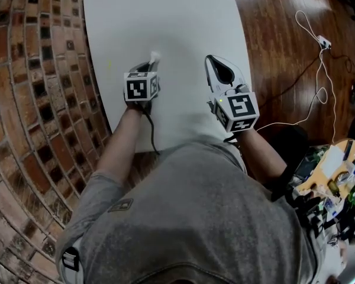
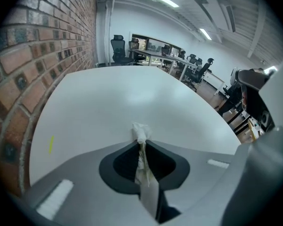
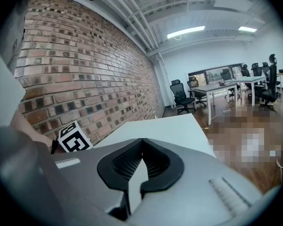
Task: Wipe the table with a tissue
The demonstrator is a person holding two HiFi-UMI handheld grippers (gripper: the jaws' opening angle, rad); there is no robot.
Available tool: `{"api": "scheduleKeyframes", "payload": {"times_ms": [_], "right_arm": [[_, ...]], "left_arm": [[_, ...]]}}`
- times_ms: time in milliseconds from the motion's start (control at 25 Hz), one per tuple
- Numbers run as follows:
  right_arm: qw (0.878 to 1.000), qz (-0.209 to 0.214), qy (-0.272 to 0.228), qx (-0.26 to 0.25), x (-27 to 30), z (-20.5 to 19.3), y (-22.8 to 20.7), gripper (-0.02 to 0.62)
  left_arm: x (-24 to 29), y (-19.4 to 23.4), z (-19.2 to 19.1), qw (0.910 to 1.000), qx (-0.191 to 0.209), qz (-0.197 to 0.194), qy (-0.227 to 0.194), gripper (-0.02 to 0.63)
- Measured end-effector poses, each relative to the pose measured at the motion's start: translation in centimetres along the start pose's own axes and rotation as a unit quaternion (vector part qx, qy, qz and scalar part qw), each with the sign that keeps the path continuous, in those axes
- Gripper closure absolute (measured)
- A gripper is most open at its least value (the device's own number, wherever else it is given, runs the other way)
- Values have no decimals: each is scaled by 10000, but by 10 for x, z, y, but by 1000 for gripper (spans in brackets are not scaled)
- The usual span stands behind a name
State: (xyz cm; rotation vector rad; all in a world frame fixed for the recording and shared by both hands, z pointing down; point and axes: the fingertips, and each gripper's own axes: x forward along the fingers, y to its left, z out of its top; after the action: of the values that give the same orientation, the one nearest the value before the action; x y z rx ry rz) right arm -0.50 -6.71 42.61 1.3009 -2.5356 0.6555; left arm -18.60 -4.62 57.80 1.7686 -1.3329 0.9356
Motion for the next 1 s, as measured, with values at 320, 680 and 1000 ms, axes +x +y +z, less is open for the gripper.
{"api": "scheduleKeyframes", "payload": {"times_ms": [320, 680, 1000], "right_arm": [[9999, 111, 14, -57, 2, -1, 13, 581], [9999, 126, -17, -83, 0, 1, 15, 581], [9996, 249, -80, -102, -12, 4, 17, 581]], "left_arm": [[-11, 28, -14, 9991, -357, 237, -39, 573], [-15, 34, -18, 9984, -450, 346, -46, 574], [-35, 21, -15, 9959, -663, 312, -522, 574]]}}
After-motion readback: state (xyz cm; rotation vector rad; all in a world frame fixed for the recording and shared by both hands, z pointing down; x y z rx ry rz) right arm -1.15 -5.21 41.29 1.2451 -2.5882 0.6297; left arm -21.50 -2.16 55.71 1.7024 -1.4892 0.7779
